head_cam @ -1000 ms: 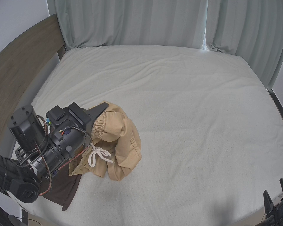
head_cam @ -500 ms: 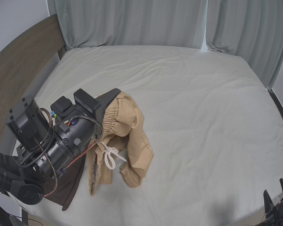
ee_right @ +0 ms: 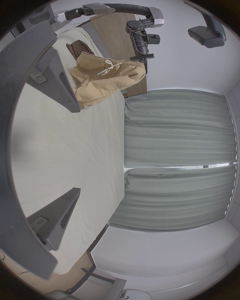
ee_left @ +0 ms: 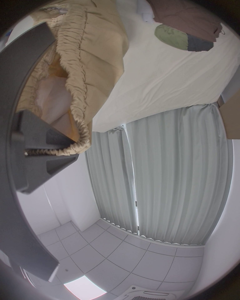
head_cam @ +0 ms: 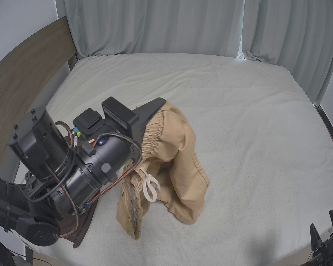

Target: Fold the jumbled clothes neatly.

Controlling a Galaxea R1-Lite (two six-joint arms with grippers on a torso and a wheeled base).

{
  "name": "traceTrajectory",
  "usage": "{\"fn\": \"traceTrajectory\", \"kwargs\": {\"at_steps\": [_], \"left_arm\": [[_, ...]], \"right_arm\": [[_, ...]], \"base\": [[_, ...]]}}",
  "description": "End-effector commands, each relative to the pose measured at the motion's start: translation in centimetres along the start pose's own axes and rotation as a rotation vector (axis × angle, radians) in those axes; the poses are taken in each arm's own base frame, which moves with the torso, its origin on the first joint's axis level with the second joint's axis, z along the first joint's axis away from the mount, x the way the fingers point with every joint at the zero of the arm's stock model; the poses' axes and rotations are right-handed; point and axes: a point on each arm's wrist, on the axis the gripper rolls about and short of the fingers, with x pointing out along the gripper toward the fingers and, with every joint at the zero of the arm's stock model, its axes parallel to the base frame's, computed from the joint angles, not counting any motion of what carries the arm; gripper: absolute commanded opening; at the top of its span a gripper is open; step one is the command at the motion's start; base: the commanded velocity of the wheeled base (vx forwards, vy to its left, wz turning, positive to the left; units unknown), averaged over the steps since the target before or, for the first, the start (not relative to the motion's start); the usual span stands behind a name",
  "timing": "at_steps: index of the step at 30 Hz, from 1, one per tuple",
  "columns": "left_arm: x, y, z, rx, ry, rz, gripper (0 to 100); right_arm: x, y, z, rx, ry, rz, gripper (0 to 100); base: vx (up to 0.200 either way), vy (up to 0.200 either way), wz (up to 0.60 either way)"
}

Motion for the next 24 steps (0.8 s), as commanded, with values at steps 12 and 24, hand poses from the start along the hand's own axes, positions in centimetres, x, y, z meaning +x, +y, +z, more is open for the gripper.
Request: {"fn": "traceTrajectory", "kwargs": {"at_steps": [12, 24], "left_arm": [[5.4, -0.2, -4.1, -0.049, 0.068, -0.066, 0], [6.8, -2.1, -6.7, -0.088, 0.117, -0.15, 0]], "right_arm": [[0.0, 0.0, -0.5, 0.0, 0.004, 0.0, 100], [0.0, 0.0, -0.5, 0.0, 0.004, 0.001, 100]], "base": [[0.0, 0.0, 0.0], [0.0, 0.0, 0.0]]}}
